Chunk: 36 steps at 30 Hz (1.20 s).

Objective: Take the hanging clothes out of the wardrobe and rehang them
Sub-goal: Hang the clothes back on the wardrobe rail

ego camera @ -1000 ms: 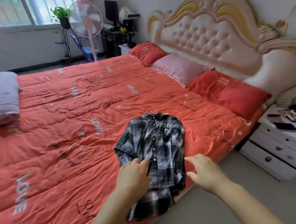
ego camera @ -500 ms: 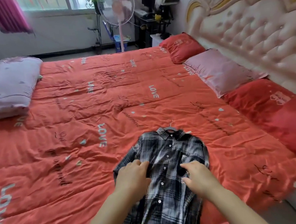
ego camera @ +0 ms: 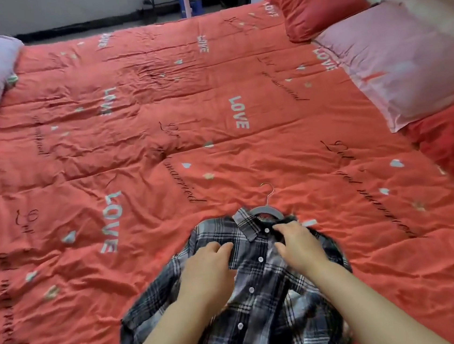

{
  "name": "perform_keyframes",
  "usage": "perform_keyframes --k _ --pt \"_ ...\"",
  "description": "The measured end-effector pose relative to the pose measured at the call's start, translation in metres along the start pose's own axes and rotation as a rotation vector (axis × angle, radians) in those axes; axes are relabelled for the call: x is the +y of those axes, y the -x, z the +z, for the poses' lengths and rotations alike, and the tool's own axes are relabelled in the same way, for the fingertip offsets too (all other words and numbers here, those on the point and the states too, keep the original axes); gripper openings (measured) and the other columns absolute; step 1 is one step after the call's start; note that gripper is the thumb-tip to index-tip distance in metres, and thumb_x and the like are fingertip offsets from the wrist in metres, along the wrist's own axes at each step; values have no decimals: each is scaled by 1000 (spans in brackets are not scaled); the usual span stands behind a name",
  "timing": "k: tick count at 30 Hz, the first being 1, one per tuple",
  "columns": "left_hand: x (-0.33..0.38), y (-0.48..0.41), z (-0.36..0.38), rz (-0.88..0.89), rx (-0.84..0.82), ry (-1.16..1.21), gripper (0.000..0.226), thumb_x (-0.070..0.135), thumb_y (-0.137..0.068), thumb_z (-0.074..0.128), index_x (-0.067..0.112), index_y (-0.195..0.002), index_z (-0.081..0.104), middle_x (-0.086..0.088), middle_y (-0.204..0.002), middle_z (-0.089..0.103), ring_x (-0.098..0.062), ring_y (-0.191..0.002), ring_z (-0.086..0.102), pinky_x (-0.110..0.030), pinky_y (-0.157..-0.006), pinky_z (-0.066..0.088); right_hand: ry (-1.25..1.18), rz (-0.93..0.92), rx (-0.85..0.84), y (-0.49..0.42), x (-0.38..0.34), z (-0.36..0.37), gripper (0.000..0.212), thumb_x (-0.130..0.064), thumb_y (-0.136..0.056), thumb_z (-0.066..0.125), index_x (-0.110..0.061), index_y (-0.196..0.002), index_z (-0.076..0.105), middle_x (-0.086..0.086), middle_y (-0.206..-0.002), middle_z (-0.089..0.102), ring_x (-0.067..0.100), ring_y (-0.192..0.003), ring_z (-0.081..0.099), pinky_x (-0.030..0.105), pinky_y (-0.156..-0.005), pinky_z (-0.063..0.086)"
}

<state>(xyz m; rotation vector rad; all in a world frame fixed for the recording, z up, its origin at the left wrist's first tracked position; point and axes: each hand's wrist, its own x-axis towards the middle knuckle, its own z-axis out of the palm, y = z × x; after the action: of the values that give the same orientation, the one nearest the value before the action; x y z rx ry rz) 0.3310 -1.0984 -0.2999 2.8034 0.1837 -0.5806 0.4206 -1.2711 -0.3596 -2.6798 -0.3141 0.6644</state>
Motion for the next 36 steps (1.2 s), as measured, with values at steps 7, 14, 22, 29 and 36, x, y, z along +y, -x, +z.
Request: perform_keyframes --k 7,14,22,29,36 --pt "-12 -68 55 -10 -21 31 51 30 -95 46 23 -143 29 2 -134 42 -22 -120 43 -35 -96 40 120 -33 112 -112 34 44 44 -24 -94 48 -21 -137 44 5 -131 51 29 -118 46 35 -98 37" --pt "-27 -74 91 -11 -59 1 51 32 -95 44 24 -143 28 5 -133 40 -19 -122 39 -32 -98 35 261 23 146 -158 53 76 37 -16 -93 47 -18 -130 45 6 -117 56 27 -108 50 35 -89 40" --pt "-26 -65 74 3 105 69 53 28 -84 59 21 -134 45 6 -118 54 -19 -105 55 -30 -85 46 -8 -215 443 -121 42 48 39 -3 -74 71 -10 -113 66 9 -87 62 32 -79 60 33 -55 44" --pt "-13 -42 14 131 581 231 54 27 -72 63 17 -124 50 -1 -112 63 -19 -97 61 -29 -80 52 -36 -561 781 -36 -15 -5 34 -22 -82 53 -13 -110 69 -1 -85 65 17 -66 61 25 -51 46" --pt "-11 27 -47 109 839 88 49 41 -78 44 29 -126 45 12 -107 55 -13 -107 45 -52 -93 44 -201 -798 843 55 -85 -53 35 -24 -81 60 -25 -116 59 -10 -89 60 6 -74 57 19 -60 46"
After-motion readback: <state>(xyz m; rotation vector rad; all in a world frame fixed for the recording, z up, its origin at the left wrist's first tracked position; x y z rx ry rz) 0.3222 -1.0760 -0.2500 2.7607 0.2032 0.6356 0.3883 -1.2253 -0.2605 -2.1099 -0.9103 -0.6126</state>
